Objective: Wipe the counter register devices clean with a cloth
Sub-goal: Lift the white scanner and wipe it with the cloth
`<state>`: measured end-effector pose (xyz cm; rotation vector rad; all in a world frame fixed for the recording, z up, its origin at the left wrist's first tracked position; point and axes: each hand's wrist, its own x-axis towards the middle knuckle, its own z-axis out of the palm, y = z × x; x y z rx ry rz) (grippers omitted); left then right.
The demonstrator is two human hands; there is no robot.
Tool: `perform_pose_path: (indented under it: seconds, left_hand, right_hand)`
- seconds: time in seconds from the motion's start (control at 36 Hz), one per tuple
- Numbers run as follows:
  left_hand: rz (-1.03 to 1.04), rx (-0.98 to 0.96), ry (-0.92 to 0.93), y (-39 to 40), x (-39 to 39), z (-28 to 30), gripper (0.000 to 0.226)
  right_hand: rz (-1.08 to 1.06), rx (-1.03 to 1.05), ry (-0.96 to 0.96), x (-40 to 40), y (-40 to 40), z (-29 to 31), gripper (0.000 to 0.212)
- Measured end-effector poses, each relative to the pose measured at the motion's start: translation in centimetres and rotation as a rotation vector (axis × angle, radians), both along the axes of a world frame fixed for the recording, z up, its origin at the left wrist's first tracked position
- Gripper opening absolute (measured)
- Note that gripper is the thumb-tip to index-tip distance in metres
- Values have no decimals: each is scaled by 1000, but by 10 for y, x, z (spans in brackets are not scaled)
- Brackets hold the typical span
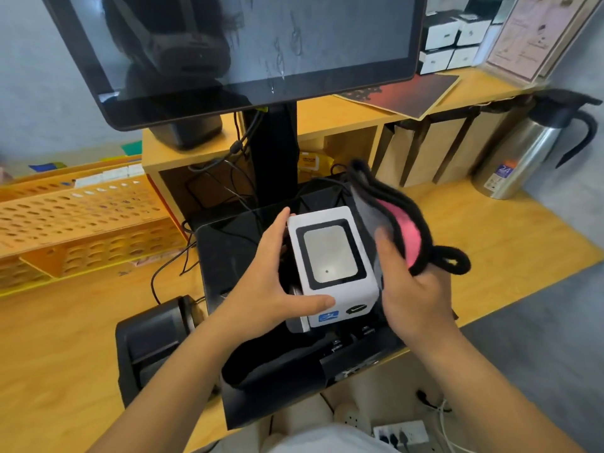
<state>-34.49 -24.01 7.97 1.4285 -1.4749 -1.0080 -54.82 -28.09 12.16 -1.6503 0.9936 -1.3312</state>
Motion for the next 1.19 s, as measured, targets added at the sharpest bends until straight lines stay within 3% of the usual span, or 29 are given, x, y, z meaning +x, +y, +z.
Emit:
perform_pose_path:
  seconds: [0.06, 0.11, 0.19, 0.25, 0.39, 0.5, 0.69, 0.83, 1.08, 1.19]
  left_hand:
    - [-13, -24, -2, 0, -5, 1, 134]
    - [-85, -45, -6, -1, -7, 1, 136]
    - [-118, -118, -26, -3, -9, -2, 131]
    - [-105, -167, -45, -4, -10, -3, 119]
    - [-86, -208, 0, -6, -8, -2, 111]
    - [-71, -222, 9, -9, -9, -1, 84]
    - [-103, -146, 17, -6, -1, -7, 100]
    - [-112, -69, 66, -6, -1, -5, 126]
    - [-119, -80, 98, -10, -1, -6, 123]
    - [-192, -199, 33, -12, 1, -6, 93]
  right_hand:
    - [110, -81, 151, 8, 1, 0, 28]
    - [247, -99, 366, 15, 2, -3, 49]
    - [232, -331, 899, 21, 5, -12, 69]
    - [238, -359, 1041, 22, 8, -13, 77]
    - [267, -323, 1108, 16, 24, -8, 75]
    - [299, -296, 1194, 8, 42, -8, 76]
    - [253, -222, 1249, 41, 19, 1, 80]
    - [177, -248, 1241, 68, -16, 1, 67]
    - [87, -214, 1188, 65, -9, -1, 63]
    - [125, -194, 1181, 49, 27, -3, 68]
